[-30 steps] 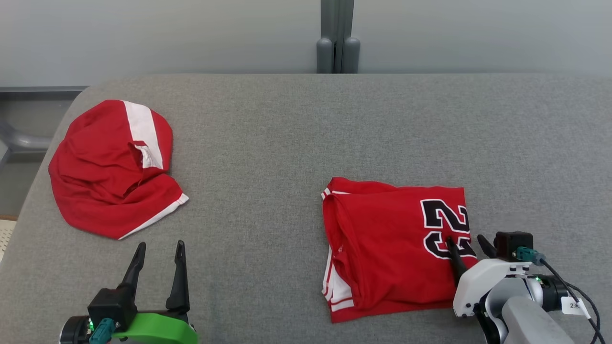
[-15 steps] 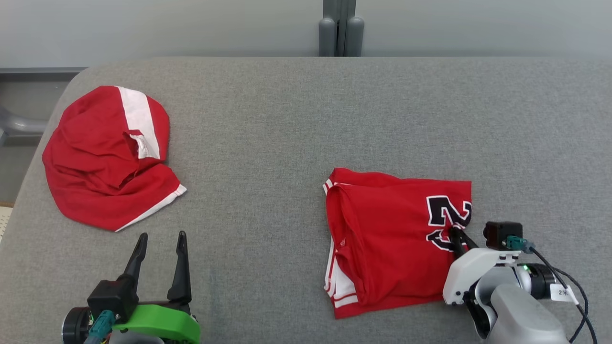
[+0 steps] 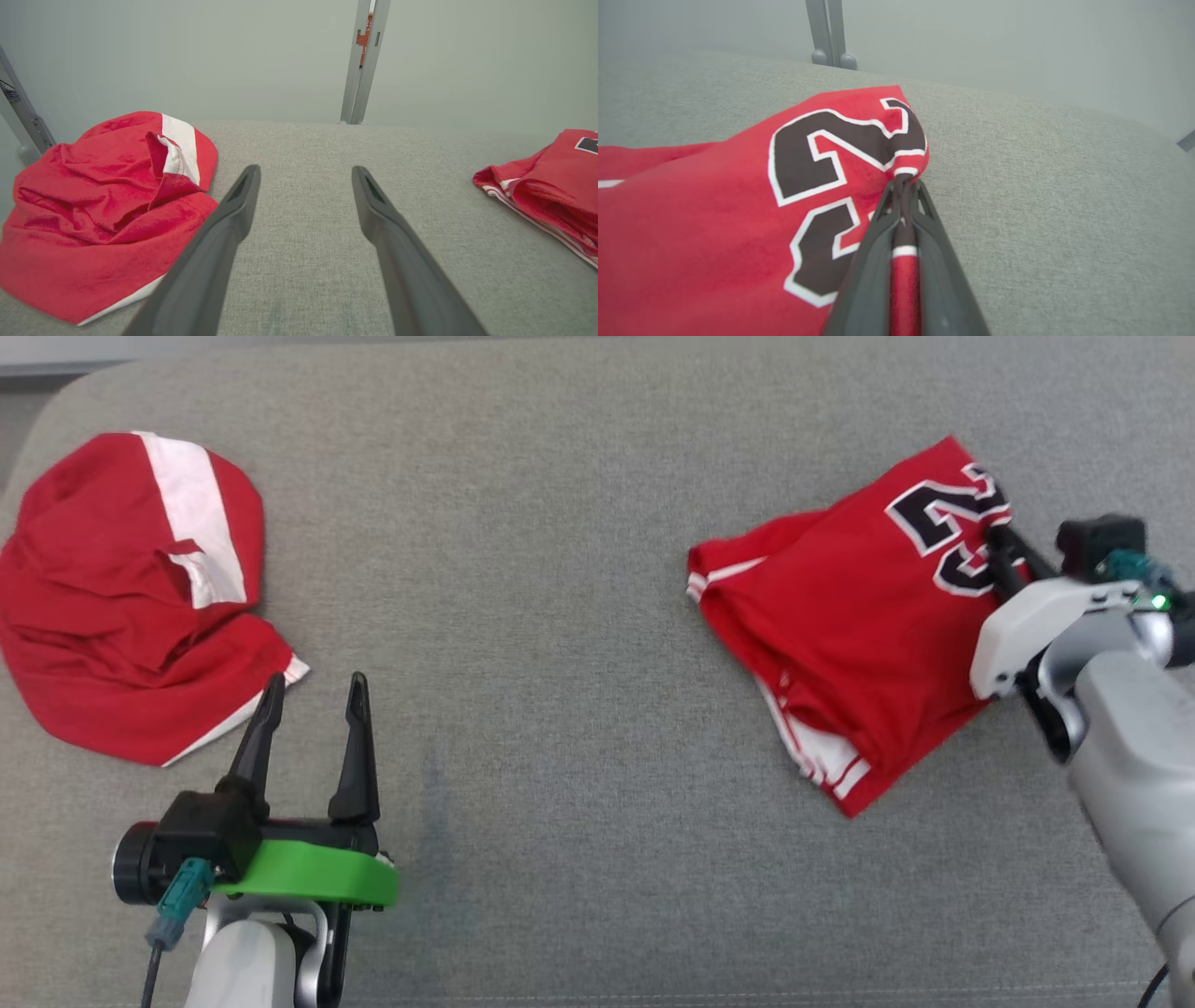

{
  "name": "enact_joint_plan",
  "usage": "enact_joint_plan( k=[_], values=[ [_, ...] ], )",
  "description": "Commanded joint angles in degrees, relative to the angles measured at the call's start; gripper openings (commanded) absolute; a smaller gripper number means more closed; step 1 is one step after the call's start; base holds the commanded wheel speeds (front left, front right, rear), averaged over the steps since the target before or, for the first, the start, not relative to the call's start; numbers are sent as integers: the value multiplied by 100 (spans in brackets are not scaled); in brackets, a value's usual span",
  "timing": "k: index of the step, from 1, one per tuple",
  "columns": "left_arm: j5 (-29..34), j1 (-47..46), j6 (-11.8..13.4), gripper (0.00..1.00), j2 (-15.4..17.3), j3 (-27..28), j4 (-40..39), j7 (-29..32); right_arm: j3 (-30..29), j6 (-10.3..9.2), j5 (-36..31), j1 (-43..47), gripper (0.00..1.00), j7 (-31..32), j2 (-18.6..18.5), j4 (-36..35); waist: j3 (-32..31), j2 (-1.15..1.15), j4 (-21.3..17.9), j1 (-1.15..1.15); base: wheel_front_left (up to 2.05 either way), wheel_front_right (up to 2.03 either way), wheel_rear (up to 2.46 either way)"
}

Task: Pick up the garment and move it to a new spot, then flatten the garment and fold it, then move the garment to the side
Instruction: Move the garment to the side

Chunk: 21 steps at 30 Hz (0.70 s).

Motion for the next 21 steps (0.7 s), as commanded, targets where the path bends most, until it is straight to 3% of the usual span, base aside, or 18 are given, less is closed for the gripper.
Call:
enact_joint_plan(
  k=[1, 12, 21],
  values=[
    [34, -159, -14, 100, 4, -4, -61, 1, 39, -11, 19, -209, 0, 35, -162, -70, 648, 0, -344, 0, 0, 0, 0],
    [300, -563, -43, 100, 326, 134, -610, 2, 162, -11, 209, -1490, 0, 379, -1403, -571, 1668, 0, -1188, 0, 0, 0, 0],
    [387, -464, -1, 100, 644, 225, -1022, 42, 176, -11, 429, -1916, 0, 588, -1842, -785, 1981, 0, -1645, 0, 0, 0, 0]
  ],
)
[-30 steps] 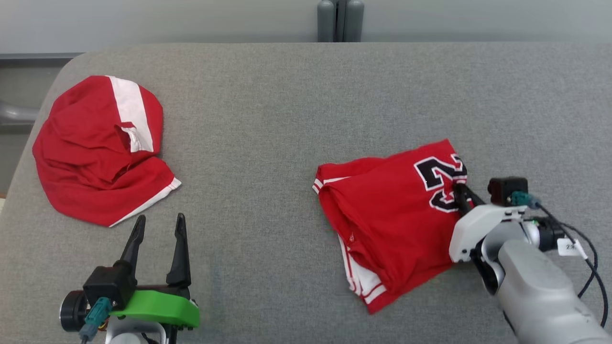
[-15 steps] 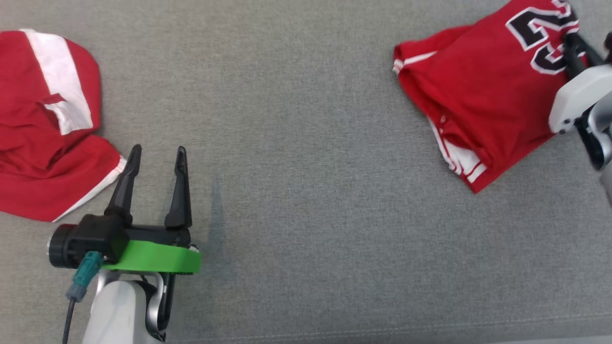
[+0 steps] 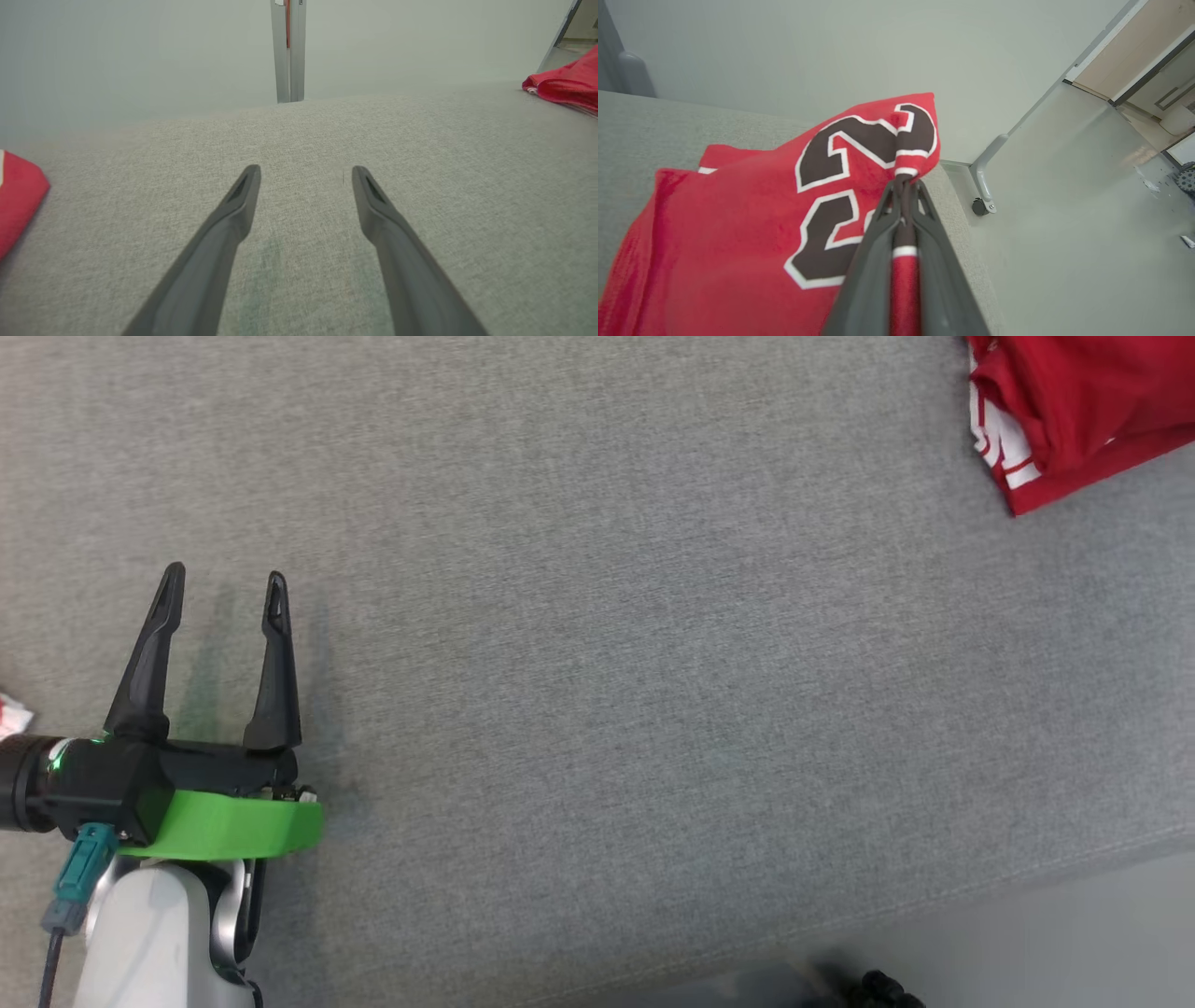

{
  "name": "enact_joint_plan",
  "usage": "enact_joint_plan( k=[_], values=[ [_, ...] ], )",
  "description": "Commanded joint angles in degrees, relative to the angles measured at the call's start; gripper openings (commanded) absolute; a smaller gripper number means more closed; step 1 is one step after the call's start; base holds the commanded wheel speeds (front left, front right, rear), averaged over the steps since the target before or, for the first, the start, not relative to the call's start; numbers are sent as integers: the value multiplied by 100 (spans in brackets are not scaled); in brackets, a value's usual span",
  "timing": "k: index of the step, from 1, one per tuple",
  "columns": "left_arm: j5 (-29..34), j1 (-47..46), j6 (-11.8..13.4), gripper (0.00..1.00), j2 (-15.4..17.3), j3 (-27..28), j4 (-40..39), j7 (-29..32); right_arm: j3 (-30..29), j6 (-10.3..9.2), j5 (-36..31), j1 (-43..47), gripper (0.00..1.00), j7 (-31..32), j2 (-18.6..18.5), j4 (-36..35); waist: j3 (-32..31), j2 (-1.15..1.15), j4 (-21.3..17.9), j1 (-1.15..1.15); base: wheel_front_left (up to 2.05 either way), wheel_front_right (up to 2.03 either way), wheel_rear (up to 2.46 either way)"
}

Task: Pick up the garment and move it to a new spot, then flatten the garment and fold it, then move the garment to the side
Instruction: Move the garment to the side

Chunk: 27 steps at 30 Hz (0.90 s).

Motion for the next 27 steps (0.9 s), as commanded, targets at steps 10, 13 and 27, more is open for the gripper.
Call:
enact_joint_plan(
  k=[10, 13, 27],
  values=[
    [-1, 78, 62, 100, 205, 32, -460, 206, -100, -11, 19, -423, 0, -11, -145, 232, 464, 0, -391, -1, 0, 0, 0],
    [-10, 93, 85, 100, 220, 30, -502, 233, -38, -11, -126, -547, 0, -46, -125, 344, 483, 0, -381, -1, 0, 0, 0],
    [-178, 151, 159, 100, 56, -42, -209, 91, -115, -11, -488, -729, 100, -685, 12, 833, 75, 0, -222, -1, 0, 0, 0]
  ],
)
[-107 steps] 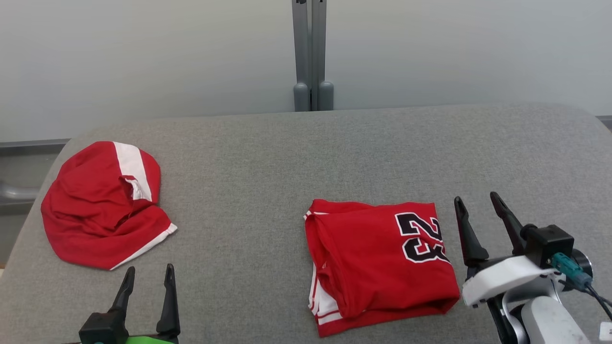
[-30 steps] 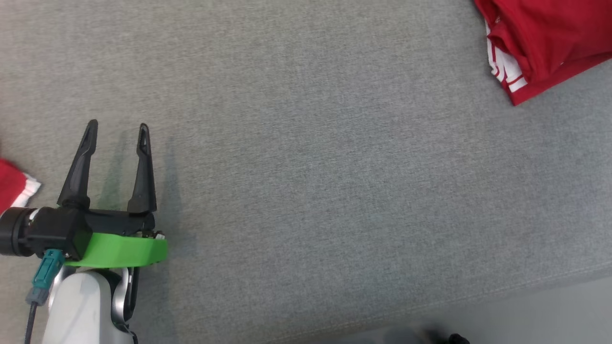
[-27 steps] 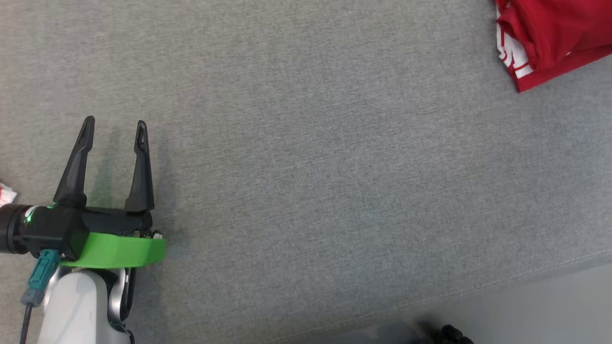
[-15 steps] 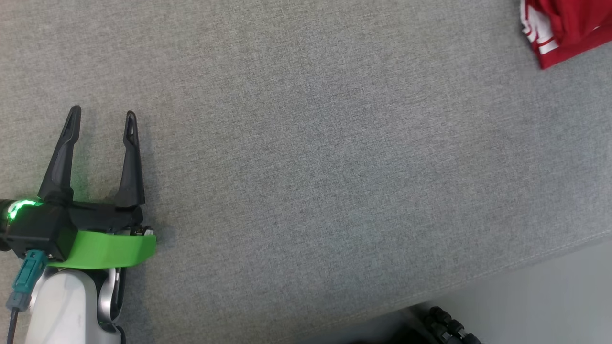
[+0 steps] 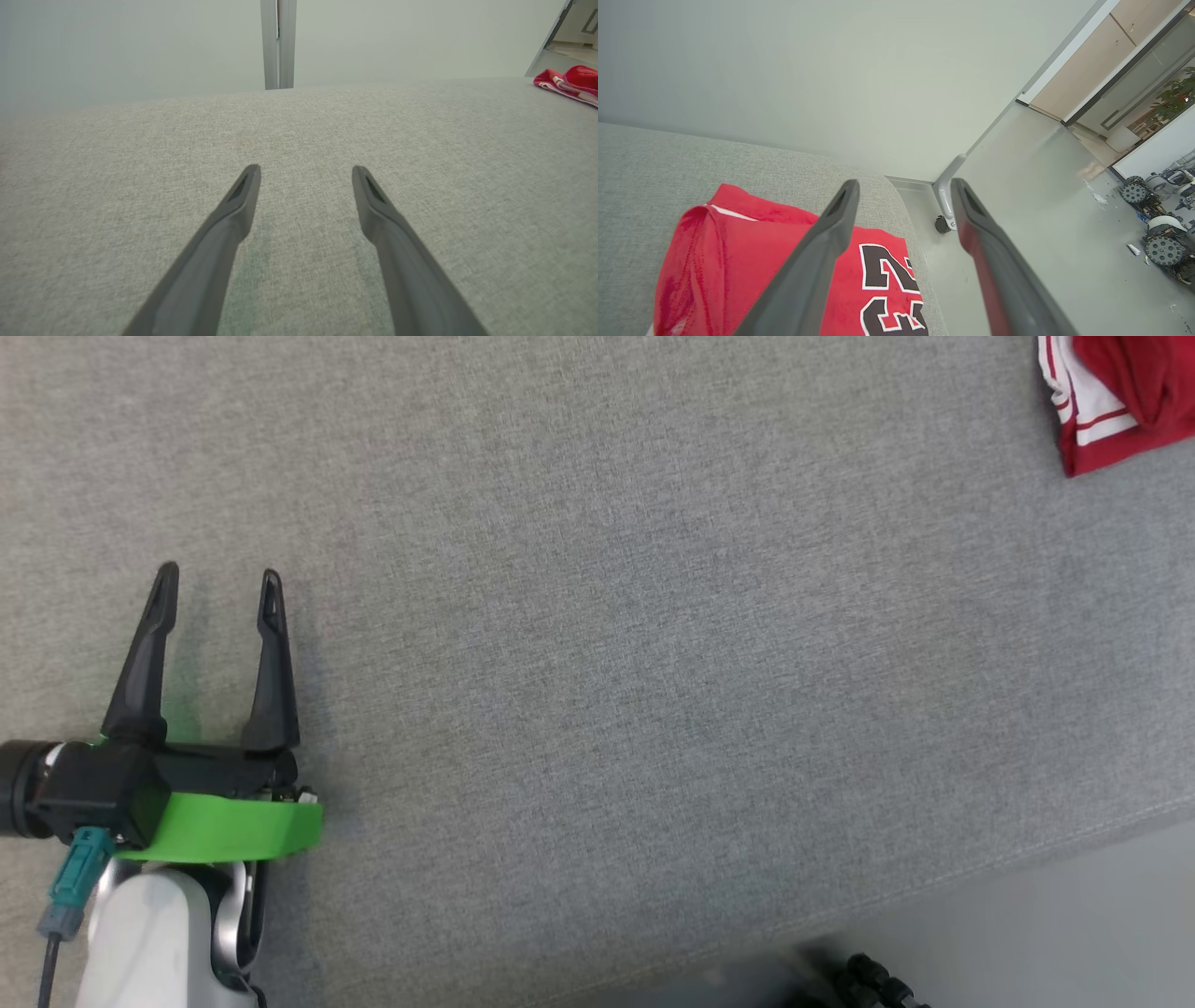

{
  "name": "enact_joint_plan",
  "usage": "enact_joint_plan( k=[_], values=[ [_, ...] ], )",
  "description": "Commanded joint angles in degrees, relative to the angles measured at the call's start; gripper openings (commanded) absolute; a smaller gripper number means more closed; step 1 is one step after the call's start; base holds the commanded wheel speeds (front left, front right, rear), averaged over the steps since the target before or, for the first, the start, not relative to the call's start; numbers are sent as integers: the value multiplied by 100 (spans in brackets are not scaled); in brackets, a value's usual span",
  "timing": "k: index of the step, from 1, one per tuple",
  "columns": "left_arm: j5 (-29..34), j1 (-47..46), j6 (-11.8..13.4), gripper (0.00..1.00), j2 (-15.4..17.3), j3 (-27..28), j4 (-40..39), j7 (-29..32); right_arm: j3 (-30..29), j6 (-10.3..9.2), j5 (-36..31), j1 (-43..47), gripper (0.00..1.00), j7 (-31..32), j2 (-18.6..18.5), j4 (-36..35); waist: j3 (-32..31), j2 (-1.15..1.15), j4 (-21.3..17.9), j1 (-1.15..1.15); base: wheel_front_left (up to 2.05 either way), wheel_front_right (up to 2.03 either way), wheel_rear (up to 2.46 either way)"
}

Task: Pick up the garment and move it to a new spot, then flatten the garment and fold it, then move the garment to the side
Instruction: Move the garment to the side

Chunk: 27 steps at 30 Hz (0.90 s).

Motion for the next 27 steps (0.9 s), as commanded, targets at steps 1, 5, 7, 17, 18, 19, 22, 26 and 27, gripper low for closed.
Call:
enact_joint_plan(
  k=[1, 5, 7, 17, 18, 19, 22, 26, 27],
  values=[
    [-62, 100, 32, 100, -21, 14, 69, -43, 27, -11, -3, 161, 100, -74, 52, -17, -279, 0, 85, 0, 0, 0, 0],
    [-137, 252, 75, 100, -98, 67, 255, -107, 120, -11, 13, 419, 100, -172, 235, -239, -728, 0, 172, 0, 0, 0, 0],
    [-178, 356, 105, 100, -138, 102, 356, -119, 141, -11, 40, 612, 100, -193, 345, -427, -959, 0, 215, 0, 0, 0, 0],
    [-353, 1033, 239, 100, -288, 355, 720, -161, -43, -11, 77, 2140, 100, -186, 940, -1991, -2084, 0, 364, 0, 0, 0, 0],
    [-362, 1101, 246, 100, -309, 376, 724, -161, -54, -11, 68, 2336, 100, -186, 1002, -2120, -2188, 0, 387, 0, 0, 0, 0],
    [-364, 1157, 246, 100, -323, 385, 727, -158, -78, -11, 66, 2483, 100, -186, 1053, -2240, -2266, 0, 406, 0, 0, 0, 0],
    [-370, 1306, 259, 100, -368, 411, 755, -159, -195, -11, 82, 2997, 100, -187, 1235, -2583, -2519, 0, 466, 0, 0, 0, 0],
    [-377, 1454, 233, 100, -409, 423, 815, -160, -372, -11, 104, 3676, 100, -186, 1488, -2923, -2791, 0, 574, 0, 0, 0, 0],
    [-374, 1481, 216, 100, -414, 422, 842, -160, -400, -11, 100, 3822, 100, -186, 1541, -2989, -2847, 0, 602, 0, 0, 0, 0]
  ],
)
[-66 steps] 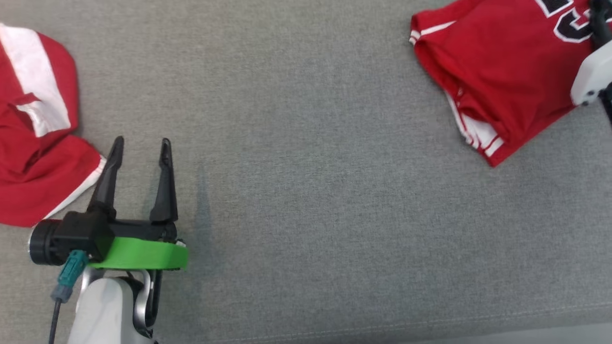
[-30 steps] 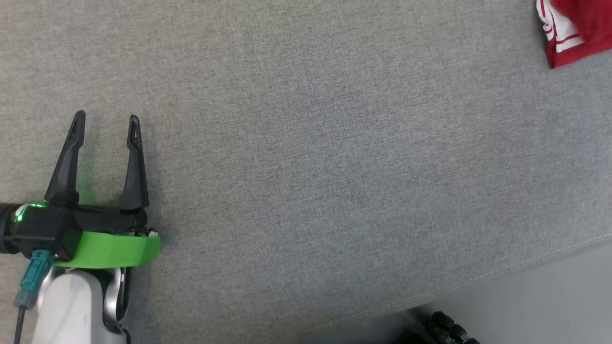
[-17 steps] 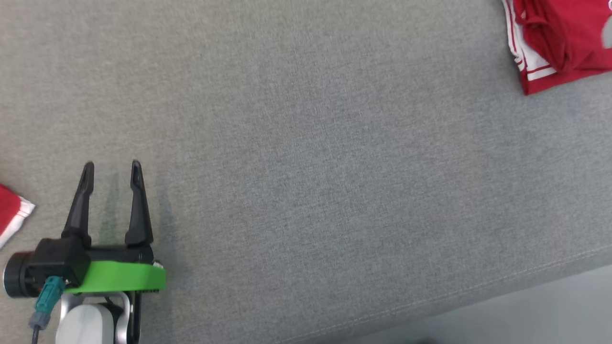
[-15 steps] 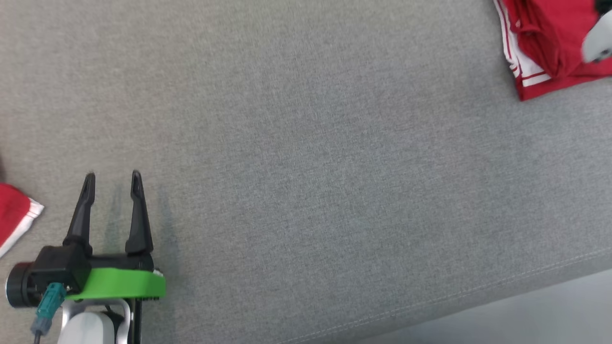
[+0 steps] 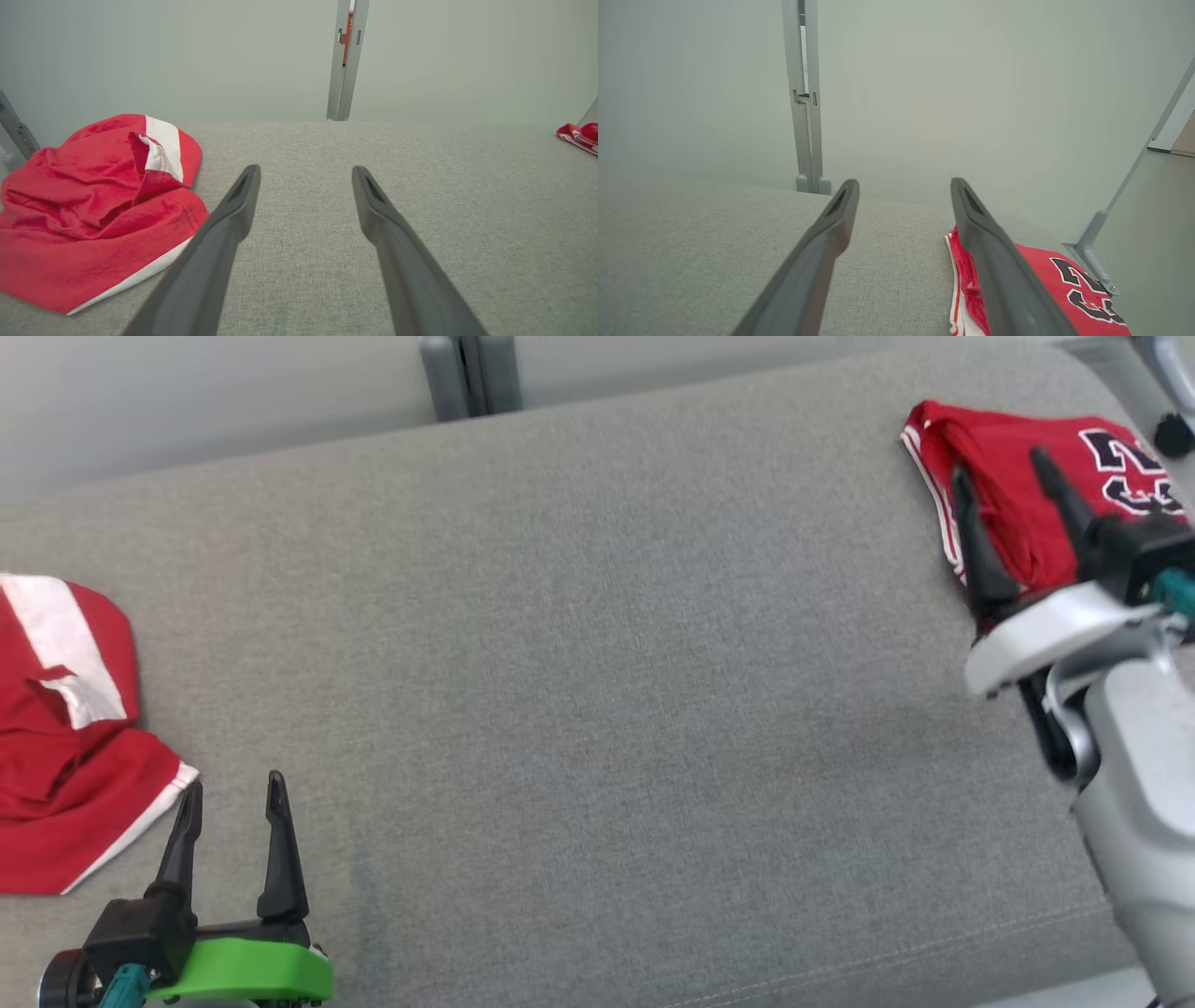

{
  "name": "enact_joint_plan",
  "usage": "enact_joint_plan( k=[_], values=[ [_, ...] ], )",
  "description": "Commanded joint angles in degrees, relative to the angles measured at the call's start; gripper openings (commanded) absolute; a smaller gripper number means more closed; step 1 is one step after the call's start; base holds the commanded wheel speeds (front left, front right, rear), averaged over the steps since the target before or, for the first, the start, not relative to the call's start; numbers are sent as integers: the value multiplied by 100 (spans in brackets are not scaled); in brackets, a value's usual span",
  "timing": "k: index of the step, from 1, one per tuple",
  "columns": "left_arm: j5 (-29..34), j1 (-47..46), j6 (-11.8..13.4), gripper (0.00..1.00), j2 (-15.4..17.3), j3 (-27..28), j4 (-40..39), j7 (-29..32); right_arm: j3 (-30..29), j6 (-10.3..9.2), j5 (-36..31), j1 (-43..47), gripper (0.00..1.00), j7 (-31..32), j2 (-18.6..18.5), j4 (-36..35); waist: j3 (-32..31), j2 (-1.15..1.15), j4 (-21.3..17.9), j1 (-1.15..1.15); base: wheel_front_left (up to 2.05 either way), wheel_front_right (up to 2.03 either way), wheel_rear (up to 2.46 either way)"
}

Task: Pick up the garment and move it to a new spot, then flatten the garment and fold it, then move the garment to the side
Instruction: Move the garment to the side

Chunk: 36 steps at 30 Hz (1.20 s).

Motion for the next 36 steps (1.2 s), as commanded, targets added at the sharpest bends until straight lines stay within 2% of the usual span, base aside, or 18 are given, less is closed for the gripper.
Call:
enact_joint_plan(
  k=[1, 17, 28, 36],
  values=[
    [-70, 116, -15, 100, -6, 35, 42, -14, -32, -11, 16, 269, 100, -13, 78, -77, -445, 0, 231, 0, 0, 0, 0],
    [33, 328, -126, 100, -51, 63, 322, -9, -646, -11, 216, 2526, 100, -14, 825, -850, -1047, 0, 756, 0, 0, 0, 0],
    [69, 384, -182, 100, -49, 107, 453, -8, -876, -11, -12, 3419, 100, -13, 1320, -1467, -1181, 0, 952, 0, 0, 0, 0],
    [77, 293, -218, 100, -79, 87, 521, -8, -1046, -11, -234, 3595, 100, -14, 1521, -1822, -1176, 0, 977, 0, 0, 0, 0]
  ],
)
